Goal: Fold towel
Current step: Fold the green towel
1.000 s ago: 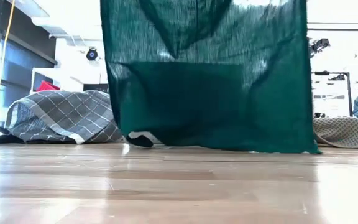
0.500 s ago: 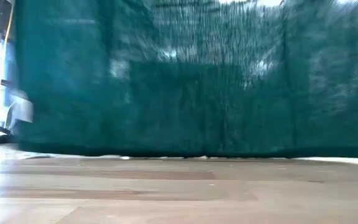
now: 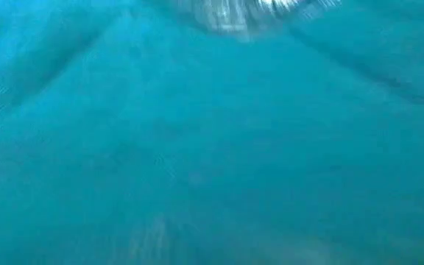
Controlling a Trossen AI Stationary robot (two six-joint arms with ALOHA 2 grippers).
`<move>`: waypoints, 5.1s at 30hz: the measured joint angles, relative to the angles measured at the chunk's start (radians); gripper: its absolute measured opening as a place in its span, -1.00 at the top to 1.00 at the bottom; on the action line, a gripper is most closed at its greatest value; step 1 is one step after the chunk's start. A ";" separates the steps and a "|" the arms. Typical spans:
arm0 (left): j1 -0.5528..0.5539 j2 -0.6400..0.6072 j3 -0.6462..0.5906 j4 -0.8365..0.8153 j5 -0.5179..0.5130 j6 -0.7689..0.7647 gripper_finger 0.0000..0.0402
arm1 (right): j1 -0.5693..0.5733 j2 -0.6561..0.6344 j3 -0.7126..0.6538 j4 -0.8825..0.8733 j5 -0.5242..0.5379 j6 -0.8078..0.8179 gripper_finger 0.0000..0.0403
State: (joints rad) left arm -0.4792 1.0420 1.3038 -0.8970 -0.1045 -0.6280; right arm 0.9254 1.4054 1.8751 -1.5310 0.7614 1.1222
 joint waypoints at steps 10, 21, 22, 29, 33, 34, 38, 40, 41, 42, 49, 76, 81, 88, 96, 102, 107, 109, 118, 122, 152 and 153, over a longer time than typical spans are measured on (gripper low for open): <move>0.129 -0.003 -0.275 -0.001 -0.033 0.045 1.00 | -0.134 -0.061 -0.421 -0.040 -0.119 0.226 1.00; 0.412 -0.001 -0.392 0.147 -0.066 0.351 1.00 | -0.296 -0.150 -0.698 -0.035 -0.013 0.214 1.00; 0.439 -0.001 -0.392 0.153 -0.067 0.357 1.00 | -0.305 -0.160 -0.706 -0.036 -0.012 0.205 1.00; 0.496 0.000 -0.392 0.159 -0.006 0.356 1.00 | -0.306 -0.199 -0.730 -0.023 -0.095 0.145 1.00; 0.446 0.012 -0.392 0.157 0.063 0.306 1.00 | -0.265 -0.196 -0.730 0.058 -0.176 0.068 1.00; 0.424 0.018 -0.392 0.155 0.068 0.291 1.00 | -0.255 -0.196 -0.730 0.089 -0.196 0.038 1.00; 0.327 0.057 -0.392 0.155 0.055 0.243 1.00 | -0.207 -0.191 -0.770 0.262 -0.269 -0.024 1.00; 0.284 0.083 -0.392 0.155 0.050 0.218 1.00 | -0.190 -0.192 -0.805 0.359 -0.294 -0.029 1.00; 0.262 0.098 -0.392 0.155 0.049 0.204 1.00 | -0.180 -0.192 -0.829 0.404 -0.313 -0.028 1.00; 0.240 0.113 -0.391 0.156 0.050 0.184 1.00 | -0.170 -0.191 -0.855 0.453 -0.340 -0.026 1.00; 0.082 0.243 -0.391 0.228 0.084 0.071 1.00 | -0.121 -0.188 -1.001 0.767 -0.515 -0.029 1.00; -0.047 0.489 -0.391 0.486 0.274 0.053 0.82 | -0.063 -0.050 -1.024 0.789 -0.713 -0.160 0.86; -0.048 0.489 -0.391 0.501 0.310 0.019 0.50 | -0.063 -0.034 -1.024 0.786 -0.762 -0.155 0.60; -0.047 0.475 -0.391 0.449 0.380 -0.027 0.13 | -0.073 -0.036 -1.015 0.779 -0.762 -0.048 0.44; -0.019 0.475 -0.391 0.346 0.154 0.016 0.17 | -0.156 -0.037 -1.044 0.767 -0.726 0.392 0.52; 0.016 0.475 -0.391 0.327 0.081 0.089 0.33 | -0.201 -0.036 -1.098 0.697 -0.707 0.836 0.55; -0.008 0.475 -0.391 0.305 0.045 0.109 0.36 | -0.211 -0.019 -1.105 0.698 -0.707 0.966 0.55; -0.022 0.476 -0.391 0.290 0.038 0.116 0.35 | -0.211 0.003 -1.105 0.693 -0.712 0.992 0.55; -0.072 0.481 -0.391 0.241 -0.014 0.117 0.28 | -0.239 0.156 -1.105 0.704 -0.827 1.028 0.55; -0.083 0.481 -0.391 0.239 -0.013 0.117 0.28 | -0.244 0.171 -1.104 0.739 -0.841 1.025 0.55; -0.117 0.483 -0.475 0.363 -0.036 0.078 0.28 | -0.233 0.192 -1.102 0.767 -0.765 1.014 0.69; -0.115 0.483 -0.508 0.414 -0.036 0.074 0.28 | -0.232 0.192 -1.102 0.766 -0.767 1.005 0.82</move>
State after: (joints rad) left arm -0.5946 1.5246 0.7962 -0.4831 -0.1410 -0.5541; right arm 0.6930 1.5979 0.7732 -0.7649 -0.0054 2.1271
